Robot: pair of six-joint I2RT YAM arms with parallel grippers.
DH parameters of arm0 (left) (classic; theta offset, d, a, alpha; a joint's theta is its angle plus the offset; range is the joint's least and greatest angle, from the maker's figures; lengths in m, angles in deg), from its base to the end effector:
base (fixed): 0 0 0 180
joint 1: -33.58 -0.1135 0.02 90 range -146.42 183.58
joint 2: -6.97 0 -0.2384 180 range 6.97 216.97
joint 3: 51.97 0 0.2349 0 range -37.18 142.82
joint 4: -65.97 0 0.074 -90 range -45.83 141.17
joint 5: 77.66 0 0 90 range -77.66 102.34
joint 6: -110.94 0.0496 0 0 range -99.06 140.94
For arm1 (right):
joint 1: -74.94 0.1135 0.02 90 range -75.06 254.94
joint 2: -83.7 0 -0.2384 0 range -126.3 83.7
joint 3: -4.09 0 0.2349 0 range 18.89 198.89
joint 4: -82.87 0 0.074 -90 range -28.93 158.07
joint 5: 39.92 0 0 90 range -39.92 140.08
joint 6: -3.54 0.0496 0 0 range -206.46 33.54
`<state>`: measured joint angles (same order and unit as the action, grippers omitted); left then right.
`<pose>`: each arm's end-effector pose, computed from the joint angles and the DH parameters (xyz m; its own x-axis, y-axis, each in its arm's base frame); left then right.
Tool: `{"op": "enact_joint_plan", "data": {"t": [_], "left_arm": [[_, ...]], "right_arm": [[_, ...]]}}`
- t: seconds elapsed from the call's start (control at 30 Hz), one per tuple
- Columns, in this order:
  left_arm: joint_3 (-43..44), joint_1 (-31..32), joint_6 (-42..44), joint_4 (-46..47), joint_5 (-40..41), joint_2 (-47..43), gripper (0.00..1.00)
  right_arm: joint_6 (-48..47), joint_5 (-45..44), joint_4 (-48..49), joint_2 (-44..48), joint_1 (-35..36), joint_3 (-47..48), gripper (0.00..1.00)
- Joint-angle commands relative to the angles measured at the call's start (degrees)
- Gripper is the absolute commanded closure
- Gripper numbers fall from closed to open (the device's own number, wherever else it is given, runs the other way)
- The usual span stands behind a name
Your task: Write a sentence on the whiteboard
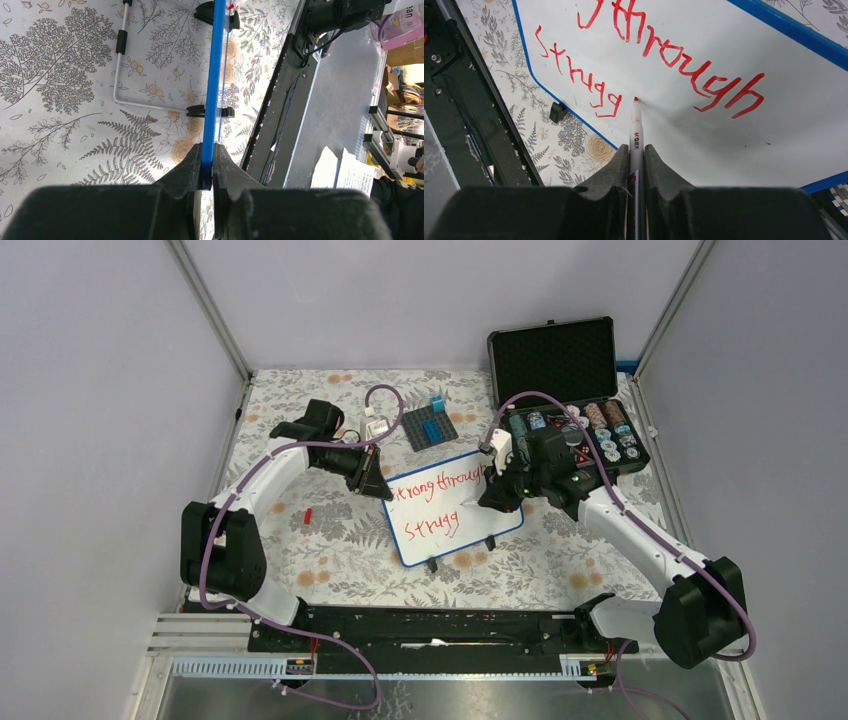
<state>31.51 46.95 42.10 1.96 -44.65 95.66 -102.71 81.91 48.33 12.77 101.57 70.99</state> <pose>0.2670 -0.1062 0.2361 -0.6983 0.3681 -0.6139 0.7158 0.3521 -0.6031 0.2272 0.1432 0.2499 -0.3254 -0.4291 -0.8426 -0.8754 0.4735 0.0969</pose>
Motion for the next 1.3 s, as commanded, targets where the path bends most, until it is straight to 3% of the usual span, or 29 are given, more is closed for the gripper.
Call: {"op": "enact_joint_plan", "data": {"t": [0.0,0.83,1.27], "left_arm": [[1.4,0.4,2.4,1.8,3.7,0.9,1.0],[1.3,0.4,2.5,1.8,3.7,1.1,1.0],[1.2,0.5,2.2,1.8,3.7,0.6,1.0]], "right_arm": [[-0.1,-1.4,2.3,-0.7,0.6,-0.1,1.0],[-5.6,-3.2,-2.6,-0.1,1.7,-3.7,1.0],[-4.8,-4.6,-5.2,2.9,1.1,0.2,1.0]]}}
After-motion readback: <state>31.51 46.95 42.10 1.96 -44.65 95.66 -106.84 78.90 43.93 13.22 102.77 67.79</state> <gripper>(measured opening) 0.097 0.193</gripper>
